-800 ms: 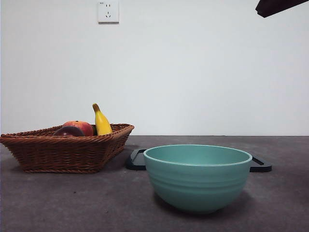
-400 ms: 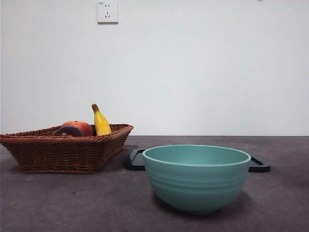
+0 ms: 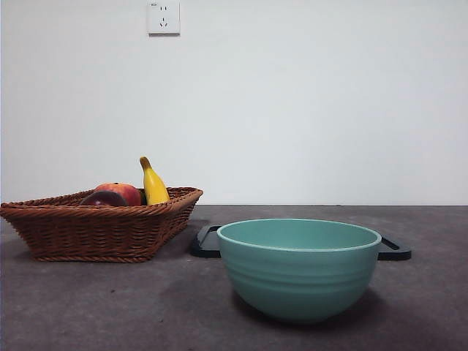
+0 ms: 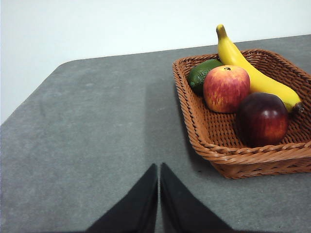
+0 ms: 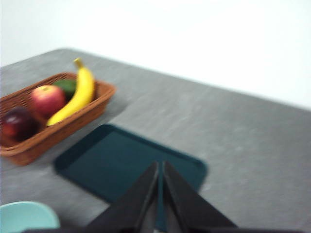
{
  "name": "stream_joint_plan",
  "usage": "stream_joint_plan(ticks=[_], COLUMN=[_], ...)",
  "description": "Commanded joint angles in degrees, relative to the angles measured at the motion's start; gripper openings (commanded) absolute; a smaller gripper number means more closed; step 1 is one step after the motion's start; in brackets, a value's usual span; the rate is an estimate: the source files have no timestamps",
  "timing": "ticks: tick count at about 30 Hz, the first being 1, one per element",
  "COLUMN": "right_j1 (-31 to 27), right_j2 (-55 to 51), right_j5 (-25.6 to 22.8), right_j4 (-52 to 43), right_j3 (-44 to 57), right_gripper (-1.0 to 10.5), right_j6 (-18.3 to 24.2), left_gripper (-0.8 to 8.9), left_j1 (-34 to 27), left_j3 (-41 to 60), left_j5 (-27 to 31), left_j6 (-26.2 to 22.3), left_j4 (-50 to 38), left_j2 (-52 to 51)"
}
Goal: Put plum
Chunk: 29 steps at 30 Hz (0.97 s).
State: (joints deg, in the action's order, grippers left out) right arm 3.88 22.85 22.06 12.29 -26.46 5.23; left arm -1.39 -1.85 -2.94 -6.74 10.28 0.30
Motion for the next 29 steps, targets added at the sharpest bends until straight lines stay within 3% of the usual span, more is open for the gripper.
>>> stream_joint_plan(ticks=[1,11,16,29], right_j1=[-2.32,-5.31,-5.31,-5.25], right_j2=[-4.33,-17.44,-19.80,-22.64], right_j5=[-0.09,-10.27,-13.16,-13.60], right_j4=[-4.57,-7.65,-7.80,-5.53], right_j3=[5.16,17.81,20.61,25.86], right_gripper=[0.1,0.1,0.1,0.1], right_j6=[1.27,-4.17,-6.10,-9.64], left_gripper=[0.07,0.07,0.07,0.07], left_j1=[-0.13,-0.13,-0.13,-0.13], left_j3=[1.20,1.20,1.20,1.20], left_j5=[0.02,0.02,0.02,0.02], left_j6=[0.17,0.17,0.17,0.17], left_j4=[0.42,0.42,0.42,0.44], left_j2=[-0.13,-0.11,-0.13,-0.11])
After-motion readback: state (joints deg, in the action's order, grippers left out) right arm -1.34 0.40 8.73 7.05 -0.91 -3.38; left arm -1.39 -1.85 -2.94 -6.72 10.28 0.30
